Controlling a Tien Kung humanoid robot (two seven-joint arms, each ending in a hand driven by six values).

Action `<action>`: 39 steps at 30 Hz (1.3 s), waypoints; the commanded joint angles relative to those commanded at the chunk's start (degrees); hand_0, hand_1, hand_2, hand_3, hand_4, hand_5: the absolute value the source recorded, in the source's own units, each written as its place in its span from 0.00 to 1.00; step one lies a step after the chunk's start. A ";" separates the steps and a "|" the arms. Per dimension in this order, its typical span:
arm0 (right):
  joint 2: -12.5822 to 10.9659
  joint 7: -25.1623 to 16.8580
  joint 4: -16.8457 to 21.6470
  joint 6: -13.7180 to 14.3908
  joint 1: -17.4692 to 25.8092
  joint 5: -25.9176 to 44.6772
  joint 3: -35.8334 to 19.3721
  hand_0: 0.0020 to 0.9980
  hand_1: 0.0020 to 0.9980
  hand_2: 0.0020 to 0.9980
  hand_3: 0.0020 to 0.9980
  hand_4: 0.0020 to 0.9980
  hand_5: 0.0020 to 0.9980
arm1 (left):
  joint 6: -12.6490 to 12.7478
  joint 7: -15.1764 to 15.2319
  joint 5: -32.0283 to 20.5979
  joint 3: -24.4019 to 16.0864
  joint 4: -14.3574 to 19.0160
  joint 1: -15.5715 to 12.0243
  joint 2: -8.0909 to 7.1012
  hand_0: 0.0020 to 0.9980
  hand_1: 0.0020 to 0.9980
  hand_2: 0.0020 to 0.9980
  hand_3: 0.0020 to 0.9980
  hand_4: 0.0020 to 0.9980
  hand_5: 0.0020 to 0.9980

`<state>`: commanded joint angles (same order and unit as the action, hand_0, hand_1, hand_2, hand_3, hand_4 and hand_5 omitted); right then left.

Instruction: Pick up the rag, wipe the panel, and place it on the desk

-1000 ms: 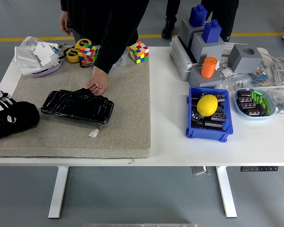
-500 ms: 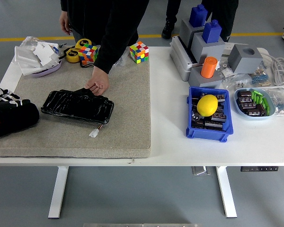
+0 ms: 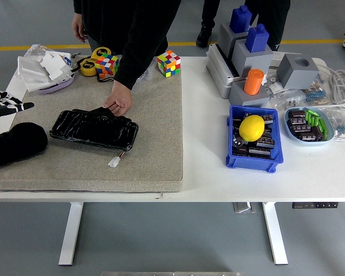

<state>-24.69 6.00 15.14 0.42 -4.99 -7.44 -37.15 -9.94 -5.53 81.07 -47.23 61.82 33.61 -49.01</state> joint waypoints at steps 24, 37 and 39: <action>0.12 0.05 -0.06 0.03 0.32 -0.32 0.15 0.72 0.69 0.68 0.59 1.00 0.50 | -3.04 -4.84 0.14 -10.32 7.97 -1.42 -3.30 0.62 0.72 0.75 0.79 1.00 0.97; 0.41 0.01 0.15 0.17 0.51 -0.72 0.16 0.72 0.69 0.68 0.59 1.00 0.51 | -3.52 -5.14 -0.03 -9.57 8.02 -2.33 -3.35 0.62 0.72 0.75 0.79 1.00 0.96; 0.48 -0.01 0.17 0.18 0.55 -0.77 0.19 0.72 0.69 0.68 0.58 1.00 0.51 | -3.54 -5.18 0.03 -9.36 8.00 -2.18 -3.50 0.62 0.72 0.75 0.80 1.00 0.96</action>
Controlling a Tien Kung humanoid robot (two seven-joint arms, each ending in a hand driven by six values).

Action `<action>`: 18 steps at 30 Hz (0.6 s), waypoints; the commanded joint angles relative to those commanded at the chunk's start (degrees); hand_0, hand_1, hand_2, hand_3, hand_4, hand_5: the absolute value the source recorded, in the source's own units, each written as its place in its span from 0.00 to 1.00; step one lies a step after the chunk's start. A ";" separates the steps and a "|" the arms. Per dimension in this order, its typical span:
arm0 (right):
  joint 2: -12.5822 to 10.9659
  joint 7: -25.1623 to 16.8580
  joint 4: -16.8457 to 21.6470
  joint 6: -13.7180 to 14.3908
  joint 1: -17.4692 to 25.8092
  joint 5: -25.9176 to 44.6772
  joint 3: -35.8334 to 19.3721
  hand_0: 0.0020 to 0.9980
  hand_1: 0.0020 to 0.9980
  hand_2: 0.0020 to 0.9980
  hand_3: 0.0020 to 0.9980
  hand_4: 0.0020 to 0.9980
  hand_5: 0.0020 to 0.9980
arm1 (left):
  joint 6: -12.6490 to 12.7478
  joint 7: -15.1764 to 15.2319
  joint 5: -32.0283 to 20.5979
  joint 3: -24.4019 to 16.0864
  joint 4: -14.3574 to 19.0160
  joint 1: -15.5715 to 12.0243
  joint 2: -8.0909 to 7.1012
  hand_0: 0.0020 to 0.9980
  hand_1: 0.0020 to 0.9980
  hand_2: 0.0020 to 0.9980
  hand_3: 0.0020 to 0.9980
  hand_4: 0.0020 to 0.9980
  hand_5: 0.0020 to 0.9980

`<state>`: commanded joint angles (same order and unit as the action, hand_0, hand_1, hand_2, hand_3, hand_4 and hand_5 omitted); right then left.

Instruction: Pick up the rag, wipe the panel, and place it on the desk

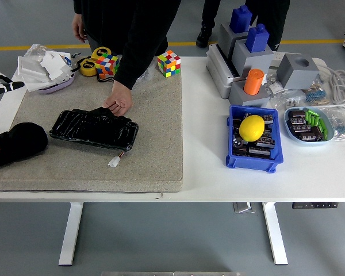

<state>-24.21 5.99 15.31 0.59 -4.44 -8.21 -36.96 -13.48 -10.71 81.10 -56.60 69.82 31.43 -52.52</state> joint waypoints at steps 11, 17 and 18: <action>0.20 -0.08 0.25 0.07 0.07 -0.38 -0.42 0.72 0.69 0.68 0.59 1.00 0.50 | -0.05 0.03 -0.24 0.73 -0.09 0.47 -0.28 0.62 0.72 0.75 0.80 1.00 0.94; 0.31 -0.13 0.36 0.09 -0.02 -0.52 -0.70 0.72 0.69 0.68 0.59 1.00 0.50 | -0.06 0.13 -0.52 0.75 -0.04 0.76 -0.29 0.62 0.72 0.75 0.80 1.00 0.93; 0.33 -0.13 0.45 0.10 -0.03 -0.77 -0.95 0.72 0.69 0.68 0.59 1.00 0.50 | -0.06 0.15 -0.62 0.70 -0.09 0.78 -0.28 0.62 0.72 0.75 0.80 1.00 0.93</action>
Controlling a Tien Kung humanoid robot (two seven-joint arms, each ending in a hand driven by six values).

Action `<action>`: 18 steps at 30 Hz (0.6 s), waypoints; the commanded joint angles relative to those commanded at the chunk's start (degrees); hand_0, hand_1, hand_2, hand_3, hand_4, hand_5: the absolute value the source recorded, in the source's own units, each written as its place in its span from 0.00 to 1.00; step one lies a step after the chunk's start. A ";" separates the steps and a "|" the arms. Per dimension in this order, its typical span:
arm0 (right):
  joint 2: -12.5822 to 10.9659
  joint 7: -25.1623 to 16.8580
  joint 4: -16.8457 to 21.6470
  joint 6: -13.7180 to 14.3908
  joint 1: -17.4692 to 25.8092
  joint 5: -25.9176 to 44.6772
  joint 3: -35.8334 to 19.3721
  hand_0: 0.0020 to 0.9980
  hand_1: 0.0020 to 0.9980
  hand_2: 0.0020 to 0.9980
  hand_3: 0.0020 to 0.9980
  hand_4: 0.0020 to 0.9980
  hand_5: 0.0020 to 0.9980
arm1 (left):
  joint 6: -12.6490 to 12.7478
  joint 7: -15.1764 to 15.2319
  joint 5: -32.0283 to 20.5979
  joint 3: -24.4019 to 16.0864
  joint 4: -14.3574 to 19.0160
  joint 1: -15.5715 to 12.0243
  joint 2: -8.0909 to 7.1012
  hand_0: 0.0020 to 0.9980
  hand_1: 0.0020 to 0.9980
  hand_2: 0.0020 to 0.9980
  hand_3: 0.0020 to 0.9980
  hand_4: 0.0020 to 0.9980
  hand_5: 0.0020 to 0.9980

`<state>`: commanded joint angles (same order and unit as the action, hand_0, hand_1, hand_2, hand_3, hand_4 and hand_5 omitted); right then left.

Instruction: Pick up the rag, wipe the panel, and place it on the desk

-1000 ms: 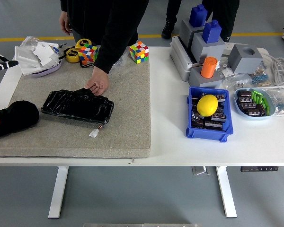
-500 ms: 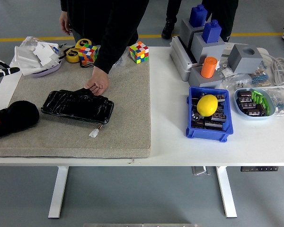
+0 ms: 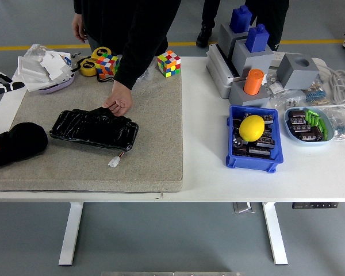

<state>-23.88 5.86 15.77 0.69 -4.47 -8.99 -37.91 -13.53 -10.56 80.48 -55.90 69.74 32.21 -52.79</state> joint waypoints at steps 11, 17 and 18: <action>0.20 -0.06 0.01 -0.06 0.00 -0.11 -0.46 0.72 0.69 0.68 0.59 1.00 0.50 | -0.08 0.19 -0.03 0.64 0.01 0.59 0.02 0.62 0.72 0.74 0.80 1.00 0.93; 0.45 -0.10 -0.11 -0.08 0.01 0.10 -0.42 0.72 0.69 0.68 0.59 1.00 0.50 | -0.12 0.24 -0.16 1.01 0.05 0.75 -0.12 0.62 0.72 0.74 0.80 1.00 0.93; 0.48 -0.11 -0.09 -0.10 0.02 0.12 -0.48 0.72 0.69 0.68 0.59 1.00 0.50 | -0.16 0.27 -0.12 1.05 0.03 0.80 -0.13 0.62 0.72 0.74 0.80 1.00 0.93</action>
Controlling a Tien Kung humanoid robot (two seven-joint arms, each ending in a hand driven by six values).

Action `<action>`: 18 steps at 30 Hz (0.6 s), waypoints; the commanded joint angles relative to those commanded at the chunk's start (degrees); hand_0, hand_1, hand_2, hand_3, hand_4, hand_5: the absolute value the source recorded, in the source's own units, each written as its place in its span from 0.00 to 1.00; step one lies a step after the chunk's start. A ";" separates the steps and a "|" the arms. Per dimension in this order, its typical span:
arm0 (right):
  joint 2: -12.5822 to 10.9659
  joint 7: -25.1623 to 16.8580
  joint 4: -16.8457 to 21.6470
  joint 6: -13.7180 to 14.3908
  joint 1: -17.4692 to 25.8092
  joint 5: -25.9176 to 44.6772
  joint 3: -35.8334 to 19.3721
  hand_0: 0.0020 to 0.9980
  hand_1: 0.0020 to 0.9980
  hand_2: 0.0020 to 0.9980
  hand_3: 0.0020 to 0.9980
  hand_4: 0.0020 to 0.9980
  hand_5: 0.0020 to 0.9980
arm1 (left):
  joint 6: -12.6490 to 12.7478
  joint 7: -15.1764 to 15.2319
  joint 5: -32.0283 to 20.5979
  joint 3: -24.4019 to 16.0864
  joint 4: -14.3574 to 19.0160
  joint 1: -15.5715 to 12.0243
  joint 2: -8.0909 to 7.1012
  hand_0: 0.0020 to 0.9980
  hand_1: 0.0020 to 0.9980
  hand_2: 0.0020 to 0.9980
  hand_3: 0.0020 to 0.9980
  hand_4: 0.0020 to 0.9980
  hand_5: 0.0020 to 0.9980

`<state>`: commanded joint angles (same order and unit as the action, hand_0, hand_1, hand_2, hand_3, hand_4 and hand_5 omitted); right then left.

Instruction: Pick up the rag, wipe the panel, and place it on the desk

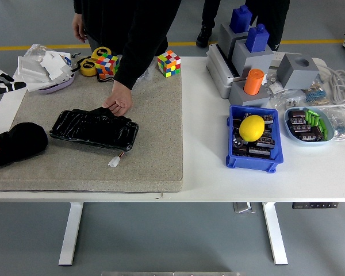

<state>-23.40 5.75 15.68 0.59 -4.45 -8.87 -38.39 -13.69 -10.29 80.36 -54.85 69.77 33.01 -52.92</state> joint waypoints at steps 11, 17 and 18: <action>-0.02 0.05 -0.11 -0.08 0.24 0.10 0.21 0.72 0.69 0.68 0.59 1.00 0.51 | -0.06 0.10 0.18 -0.14 0.06 -0.20 -0.43 0.62 0.72 0.74 0.80 1.00 0.92; -0.08 0.13 -0.13 -0.12 0.25 0.15 0.57 0.72 0.69 0.68 0.59 1.00 0.50 | -0.07 0.12 0.52 0.09 0.12 -0.33 -0.56 0.63 0.72 0.74 0.80 1.00 0.92; -0.08 0.13 -0.15 -0.11 0.26 0.20 0.62 0.72 0.69 0.68 0.59 1.00 0.50 | -0.06 0.14 0.42 0.24 0.13 -0.31 -0.58 0.63 0.72 0.74 0.80 1.00 0.92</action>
<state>-23.48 5.88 15.52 0.49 -4.18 -8.66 -37.77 -13.75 -10.15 80.78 -54.61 69.90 32.70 -53.50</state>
